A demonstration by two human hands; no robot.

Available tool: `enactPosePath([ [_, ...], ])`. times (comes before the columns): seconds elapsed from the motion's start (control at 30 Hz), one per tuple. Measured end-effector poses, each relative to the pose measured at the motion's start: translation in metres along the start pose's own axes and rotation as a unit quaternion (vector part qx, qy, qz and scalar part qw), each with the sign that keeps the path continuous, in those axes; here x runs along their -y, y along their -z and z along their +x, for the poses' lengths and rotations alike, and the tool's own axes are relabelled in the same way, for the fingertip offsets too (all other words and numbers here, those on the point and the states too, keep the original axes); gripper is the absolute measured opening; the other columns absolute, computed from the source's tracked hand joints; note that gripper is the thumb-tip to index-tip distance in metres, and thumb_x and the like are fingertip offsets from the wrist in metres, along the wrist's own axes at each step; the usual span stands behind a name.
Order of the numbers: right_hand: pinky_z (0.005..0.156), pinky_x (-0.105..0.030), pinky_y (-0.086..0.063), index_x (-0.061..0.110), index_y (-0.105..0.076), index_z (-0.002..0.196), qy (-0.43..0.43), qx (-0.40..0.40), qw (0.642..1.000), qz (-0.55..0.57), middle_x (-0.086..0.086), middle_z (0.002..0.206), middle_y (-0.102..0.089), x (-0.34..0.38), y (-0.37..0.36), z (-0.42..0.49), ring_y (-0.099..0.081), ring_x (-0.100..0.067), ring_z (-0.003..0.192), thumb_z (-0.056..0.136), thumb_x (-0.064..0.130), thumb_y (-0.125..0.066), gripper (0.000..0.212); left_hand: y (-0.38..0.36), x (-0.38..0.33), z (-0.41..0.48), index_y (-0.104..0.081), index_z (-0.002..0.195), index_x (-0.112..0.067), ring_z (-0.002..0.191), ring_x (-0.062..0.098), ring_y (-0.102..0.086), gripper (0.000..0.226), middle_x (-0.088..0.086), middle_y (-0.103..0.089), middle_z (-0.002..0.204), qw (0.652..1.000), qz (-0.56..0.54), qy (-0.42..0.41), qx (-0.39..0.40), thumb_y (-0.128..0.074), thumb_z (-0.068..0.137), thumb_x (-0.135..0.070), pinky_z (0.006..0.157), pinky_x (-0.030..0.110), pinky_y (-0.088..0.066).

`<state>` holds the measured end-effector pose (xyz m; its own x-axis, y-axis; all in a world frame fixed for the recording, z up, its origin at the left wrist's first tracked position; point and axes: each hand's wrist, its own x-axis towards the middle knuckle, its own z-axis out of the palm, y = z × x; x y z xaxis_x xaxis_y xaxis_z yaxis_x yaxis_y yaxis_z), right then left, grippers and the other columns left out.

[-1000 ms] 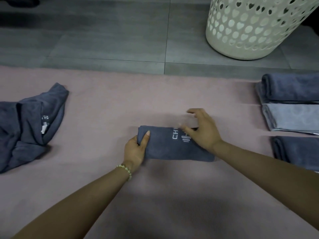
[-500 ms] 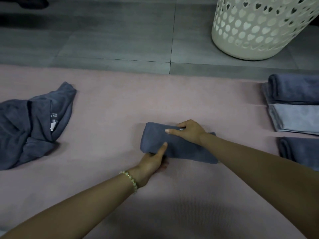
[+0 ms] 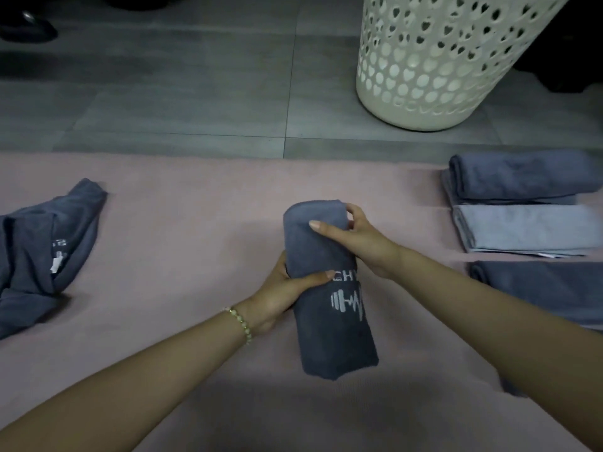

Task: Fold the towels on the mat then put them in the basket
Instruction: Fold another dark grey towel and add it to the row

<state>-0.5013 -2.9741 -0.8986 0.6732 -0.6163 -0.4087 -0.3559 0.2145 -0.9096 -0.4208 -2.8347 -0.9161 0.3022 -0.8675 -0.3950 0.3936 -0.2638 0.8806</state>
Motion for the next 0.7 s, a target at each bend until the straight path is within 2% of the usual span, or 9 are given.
enactPosePath([
  [0.1,0.079,-0.027,-0.056,0.014,-0.059,0.118,-0.008,0.031,0.998,0.052,-0.008,0.113,-0.068,0.011,0.033,-0.001,-0.067,-0.021,0.102,0.082,0.028,-0.071,0.041,-0.027,-0.019,0.010,-0.056,0.120,-0.021,0.106,0.020,-0.065,0.041,0.004,-0.069,0.115,0.996,-0.002,0.027,0.080,-0.069,0.082,-0.012,0.085,0.029,-0.055],
  [0.13,0.084,-0.029,-0.055,0.014,-0.061,0.118,-0.046,0.055,0.995,0.068,-0.008,0.113,-0.069,0.013,0.045,-0.004,-0.067,-0.021,0.103,0.082,0.037,-0.069,0.043,-0.033,-0.025,0.014,-0.054,0.123,-0.020,0.107,0.019,-0.065,0.043,0.004,-0.068,0.116,0.993,-0.005,0.042,0.107,-0.069,0.082,-0.015,0.085,0.029,-0.055],
  [0.2,0.095,-0.035,-0.050,0.010,-0.060,0.121,-0.128,0.095,0.984,0.079,-0.010,0.115,-0.069,0.012,0.070,-0.011,-0.065,-0.023,0.108,0.074,0.054,-0.066,0.065,-0.041,-0.034,0.022,-0.050,0.130,-0.020,0.111,0.019,-0.063,0.052,0.003,-0.066,0.121,0.985,0.012,0.071,0.155,-0.069,0.081,-0.020,0.090,0.032,-0.053],
  [0.3,0.096,-0.035,-0.049,0.011,-0.060,0.121,-0.142,0.089,0.982,0.086,-0.007,0.114,-0.069,0.012,0.102,-0.023,-0.065,-0.020,0.108,0.066,0.056,-0.066,0.072,-0.056,-0.043,0.034,-0.048,0.133,-0.019,0.114,0.019,-0.061,0.054,0.003,-0.065,0.124,0.970,0.049,0.112,0.208,-0.066,0.082,-0.023,0.097,0.032,-0.050],
  [0.4,0.085,-0.032,-0.055,0.012,-0.059,0.124,-0.094,-0.022,0.990,0.102,-0.004,0.110,-0.071,0.012,0.136,-0.031,-0.067,-0.018,0.101,0.063,0.052,-0.074,0.075,-0.085,-0.052,0.047,-0.062,0.115,-0.015,0.095,0.014,-0.069,0.037,0.002,-0.072,0.106,0.964,0.036,0.153,0.214,-0.064,0.083,-0.033,0.080,0.025,-0.055],
  [0.47,0.067,-0.027,-0.056,0.011,-0.061,0.121,-0.063,-0.132,0.980,0.136,-0.006,0.105,-0.071,0.010,0.163,-0.036,-0.069,-0.019,0.090,0.071,0.047,-0.075,0.064,-0.103,-0.050,0.058,-0.073,0.096,-0.014,0.083,0.014,-0.070,0.037,0.003,-0.074,0.095,0.963,0.012,0.190,0.191,-0.057,0.080,-0.043,0.075,0.026,-0.053],
  [0.5,0.064,-0.027,-0.054,0.010,-0.062,0.117,-0.046,-0.187,0.970,0.150,-0.008,0.103,-0.071,0.007,0.177,-0.038,-0.069,-0.020,0.086,0.077,0.044,-0.073,0.054,-0.111,-0.047,0.064,-0.076,0.088,-0.015,0.080,0.015,-0.070,0.039,0.003,-0.074,0.093,0.963,0.001,0.203,0.176,-0.056,0.079,-0.047,0.076,0.028,-0.052],
  [0.6,0.077,-0.035,-0.057,0.012,-0.066,0.104,0.007,-0.328,0.930,0.166,-0.008,0.105,-0.070,-0.011,0.223,-0.049,-0.068,-0.022,0.092,0.080,0.039,-0.072,0.036,-0.132,-0.028,0.084,-0.076,0.085,-0.021,0.081,0.017,-0.067,0.040,0.001,-0.073,0.094,0.962,0.012,0.227,0.149,-0.057,0.074,-0.054,0.086,0.037,-0.048],
  [0.7,0.087,-0.039,-0.056,0.014,-0.067,0.107,0.053,-0.400,0.904,0.146,-0.003,0.105,-0.071,-0.028,0.259,-0.063,-0.068,-0.017,0.098,0.074,0.047,-0.073,0.047,-0.161,-0.011,0.103,-0.069,0.098,-0.021,0.083,0.014,-0.068,0.040,-0.002,-0.073,0.097,0.972,-0.013,0.200,0.127,-0.063,0.068,-0.048,0.091,0.039,-0.048],
])
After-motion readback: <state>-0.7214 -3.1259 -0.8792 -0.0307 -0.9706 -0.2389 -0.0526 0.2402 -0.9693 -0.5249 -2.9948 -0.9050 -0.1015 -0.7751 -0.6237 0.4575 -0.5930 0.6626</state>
